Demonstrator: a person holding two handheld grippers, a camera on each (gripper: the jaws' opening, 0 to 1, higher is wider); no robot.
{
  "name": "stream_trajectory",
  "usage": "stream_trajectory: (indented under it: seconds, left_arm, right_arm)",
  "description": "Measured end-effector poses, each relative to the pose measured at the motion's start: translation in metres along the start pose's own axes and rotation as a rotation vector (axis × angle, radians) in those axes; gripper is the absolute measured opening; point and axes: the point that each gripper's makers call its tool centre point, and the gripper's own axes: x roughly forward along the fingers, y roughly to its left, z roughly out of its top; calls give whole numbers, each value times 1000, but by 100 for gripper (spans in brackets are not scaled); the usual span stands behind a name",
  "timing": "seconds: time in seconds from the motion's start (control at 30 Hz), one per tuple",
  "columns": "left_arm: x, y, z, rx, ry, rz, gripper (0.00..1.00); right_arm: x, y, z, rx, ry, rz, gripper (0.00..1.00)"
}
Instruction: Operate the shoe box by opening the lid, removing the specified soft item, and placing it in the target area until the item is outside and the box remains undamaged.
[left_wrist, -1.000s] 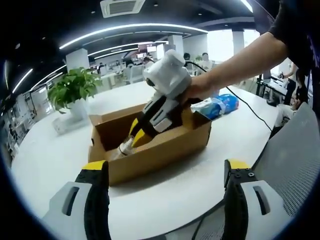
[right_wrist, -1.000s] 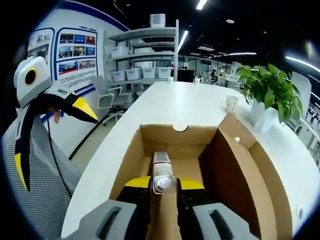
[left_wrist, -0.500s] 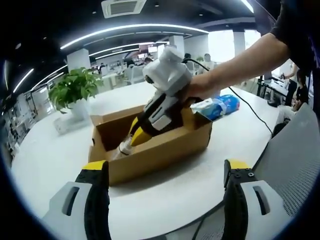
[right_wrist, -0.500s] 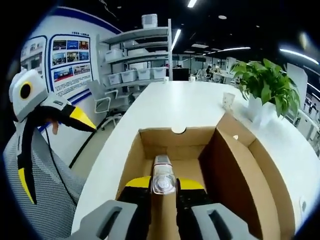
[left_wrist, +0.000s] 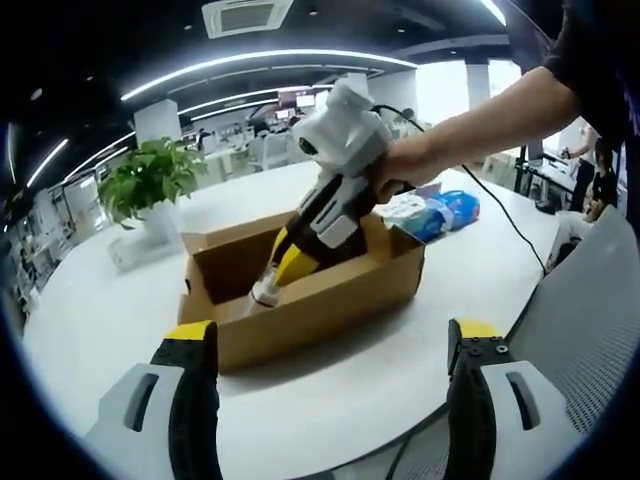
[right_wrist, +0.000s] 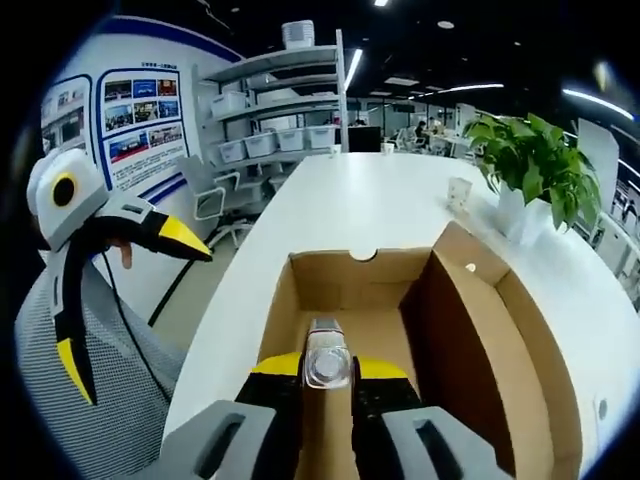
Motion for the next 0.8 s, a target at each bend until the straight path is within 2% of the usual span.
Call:
stream_trajectory:
  seconds: [0.5,0.8]
  left_arm:
    - [-1,1,2,4,-10,1,95]
    - [-1,1,3,4,-16,4,95]
  right_arm:
    - [-28,-2,6,-22,19,-2,12]
    - [-52,-4,11,-74,34,-14,12]
